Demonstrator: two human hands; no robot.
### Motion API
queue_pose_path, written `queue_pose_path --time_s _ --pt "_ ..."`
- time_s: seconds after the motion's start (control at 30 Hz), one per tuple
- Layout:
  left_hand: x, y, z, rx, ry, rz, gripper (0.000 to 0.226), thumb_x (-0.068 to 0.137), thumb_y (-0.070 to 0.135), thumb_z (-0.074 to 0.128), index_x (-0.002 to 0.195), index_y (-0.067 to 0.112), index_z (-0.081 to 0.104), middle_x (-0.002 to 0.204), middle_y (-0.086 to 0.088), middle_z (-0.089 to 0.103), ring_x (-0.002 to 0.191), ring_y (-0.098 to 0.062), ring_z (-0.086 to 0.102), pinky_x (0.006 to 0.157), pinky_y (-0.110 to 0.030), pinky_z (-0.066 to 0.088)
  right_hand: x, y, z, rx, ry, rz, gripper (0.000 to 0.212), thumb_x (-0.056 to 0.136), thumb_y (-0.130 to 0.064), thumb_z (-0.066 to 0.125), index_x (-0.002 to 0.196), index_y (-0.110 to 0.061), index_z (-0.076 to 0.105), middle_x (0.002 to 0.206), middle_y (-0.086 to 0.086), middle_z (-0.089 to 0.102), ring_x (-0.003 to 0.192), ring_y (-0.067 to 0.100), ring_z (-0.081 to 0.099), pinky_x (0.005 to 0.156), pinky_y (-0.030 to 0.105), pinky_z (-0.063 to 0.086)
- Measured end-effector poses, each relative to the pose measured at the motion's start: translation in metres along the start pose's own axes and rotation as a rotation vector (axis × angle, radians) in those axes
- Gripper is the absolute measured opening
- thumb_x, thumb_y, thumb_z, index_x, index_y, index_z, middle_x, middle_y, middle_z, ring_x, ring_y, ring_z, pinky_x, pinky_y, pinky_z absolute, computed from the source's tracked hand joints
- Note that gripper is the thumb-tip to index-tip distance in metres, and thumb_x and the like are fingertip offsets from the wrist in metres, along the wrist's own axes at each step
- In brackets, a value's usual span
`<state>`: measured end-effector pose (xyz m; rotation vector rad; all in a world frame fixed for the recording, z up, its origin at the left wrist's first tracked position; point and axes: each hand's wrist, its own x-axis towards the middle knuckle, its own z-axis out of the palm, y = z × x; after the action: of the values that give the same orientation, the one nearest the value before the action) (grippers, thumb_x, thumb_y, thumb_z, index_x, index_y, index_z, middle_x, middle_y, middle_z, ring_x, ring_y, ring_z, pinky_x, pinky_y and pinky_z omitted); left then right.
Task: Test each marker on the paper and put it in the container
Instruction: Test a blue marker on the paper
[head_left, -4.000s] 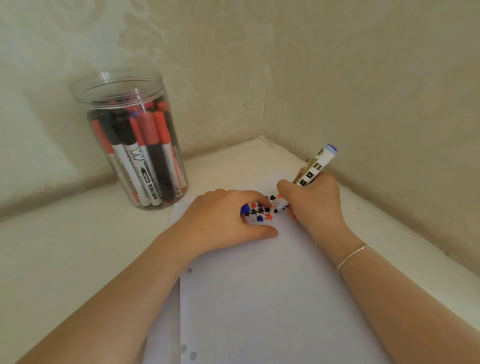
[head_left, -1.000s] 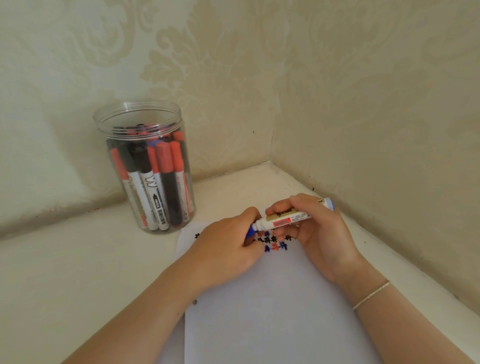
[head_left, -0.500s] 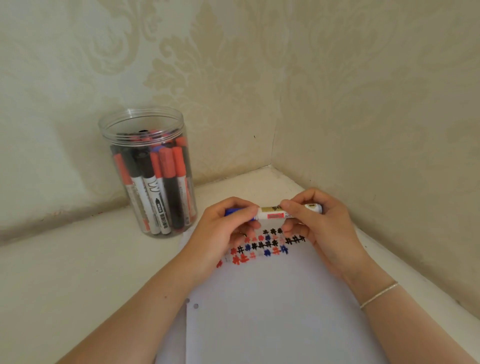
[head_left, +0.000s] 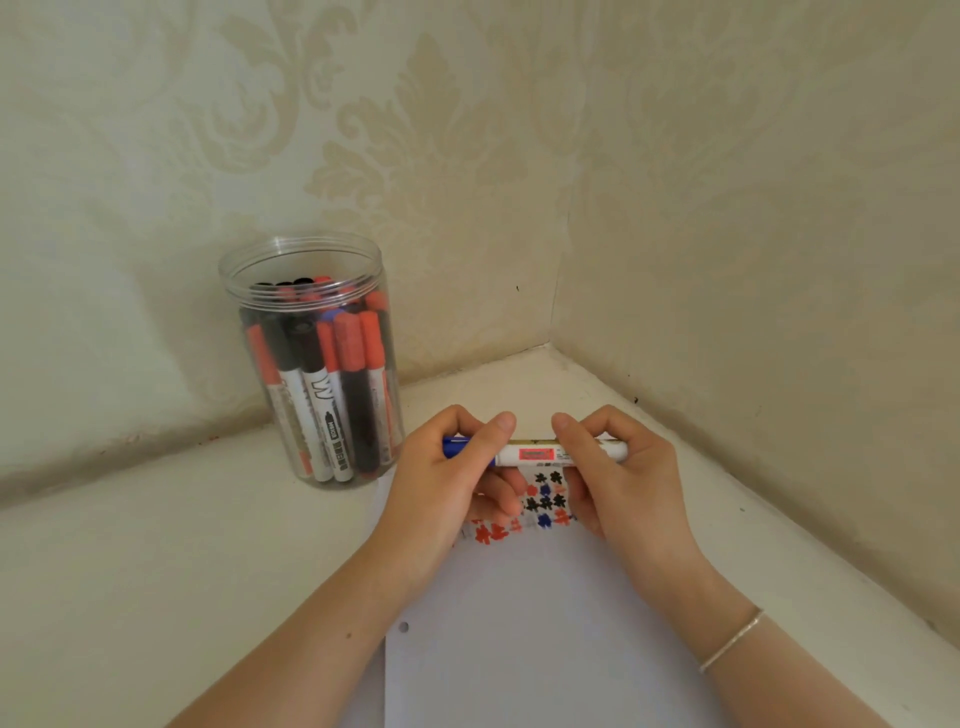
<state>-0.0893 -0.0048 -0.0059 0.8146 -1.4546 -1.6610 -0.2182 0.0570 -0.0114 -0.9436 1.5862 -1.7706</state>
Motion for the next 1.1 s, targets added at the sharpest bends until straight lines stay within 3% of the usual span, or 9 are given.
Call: queue_pose_path --time_s 0.2,0.3,0.4,0.47,0.67,0.83,0.97,1.03,1.1 --pt "0.002 -0.001 -0.003 0.010 -0.034 -0.035 0.021 0.092 0.019 0.059 0.082 0.005 0.046 0.063 -0.015 0.065 0.045 -0.019 0.057 0.047 -0.025 0.049 0.001 0.001 -0.002 0.002 -0.019 0.021 0.034 0.089 -0.024 0.063 0.064 -0.007 0.046 0.042 0.004 0.043 0.034 0.013 0.031 0.036 0.019 0.026" --pt "0.003 0.005 -0.003 0.034 -0.079 -0.060 0.011 0.092 0.008 0.059 0.091 0.004 0.049 0.072 -0.018 0.068 0.057 -0.023 0.065 0.058 -0.031 0.056 0.004 0.004 -0.006 0.027 -0.033 0.087 0.033 0.088 -0.028 0.063 0.065 -0.009 0.049 0.048 0.008 0.048 0.035 0.017 0.035 0.038 0.022 0.027" --pt "-0.001 0.019 -0.004 0.086 -0.086 -0.022 0.018 0.089 0.005 0.062 0.100 0.004 0.048 0.083 -0.016 0.071 0.070 -0.020 0.070 0.066 -0.030 0.058 0.007 -0.007 -0.012 0.169 -0.136 0.179 0.022 0.087 -0.026 0.062 0.072 -0.009 0.058 0.059 0.010 0.053 0.043 0.019 0.041 0.042 0.026 0.034" --pt "-0.001 0.038 -0.004 0.057 -0.032 0.066 0.021 0.087 0.004 0.064 0.100 0.004 0.048 0.085 -0.015 0.069 0.070 -0.018 0.070 0.062 -0.026 0.057 0.012 -0.028 -0.014 0.211 -0.261 0.189 0.013 0.081 -0.019 0.063 0.085 -0.006 0.063 0.069 0.011 0.058 0.051 0.018 0.048 0.048 0.026 0.040" --pt "0.007 0.116 -0.019 0.205 0.154 0.574 0.030 0.089 0.004 0.062 0.111 0.019 0.048 0.096 -0.008 0.065 0.079 -0.012 0.072 0.058 -0.024 0.056 0.040 -0.112 0.018 0.178 -0.444 -0.027 0.025 0.076 -0.008 0.068 0.101 -0.008 0.067 0.089 0.010 0.072 0.072 0.018 0.067 0.070 0.026 0.055" --pt "0.028 0.174 -0.055 0.403 0.238 0.692 0.042 0.095 0.011 0.053 0.130 0.026 0.036 0.102 -0.007 0.068 0.077 -0.014 0.069 0.062 -0.023 0.052 0.060 -0.157 0.075 -0.141 -0.491 -0.223 0.013 0.081 -0.008 0.071 0.092 -0.014 0.067 0.093 0.013 0.074 0.078 0.020 0.065 0.081 0.032 0.053" --pt "0.043 0.198 -0.078 0.661 0.239 0.690 0.046 0.094 0.013 0.051 0.136 0.029 0.038 0.098 -0.003 0.068 0.079 -0.017 0.067 0.069 -0.030 0.056 0.067 -0.167 0.121 -0.475 -0.497 -0.358 0.011 0.081 -0.018 0.071 0.086 -0.010 0.066 0.079 0.005 0.067 0.071 0.017 0.053 0.073 0.032 0.046" --pt "0.043 0.205 -0.085 0.819 0.196 0.720 0.048 0.094 0.015 0.053 0.135 0.036 0.041 0.098 0.002 0.066 0.078 -0.015 0.066 0.074 -0.033 0.056 0.072 -0.171 0.136 -0.525 -0.476 -0.369 0.014 0.080 -0.019 0.071 0.083 -0.007 0.063 0.073 0.004 0.057 0.066 0.016 0.051 0.065 0.028 0.041" --pt "0.044 0.205 -0.090 0.915 0.159 0.743 0.050 0.094 0.017 0.055 0.136 0.040 0.041 0.096 0.008 0.063 0.078 -0.010 0.067 0.075 -0.029 0.055 0.078 -0.173 0.144 -0.502 -0.482 -0.361 0.014 0.081 -0.013 0.069 0.091 -0.007 0.062 0.075 0.007 0.060 0.062 0.016 0.056 0.059 0.025 0.046"
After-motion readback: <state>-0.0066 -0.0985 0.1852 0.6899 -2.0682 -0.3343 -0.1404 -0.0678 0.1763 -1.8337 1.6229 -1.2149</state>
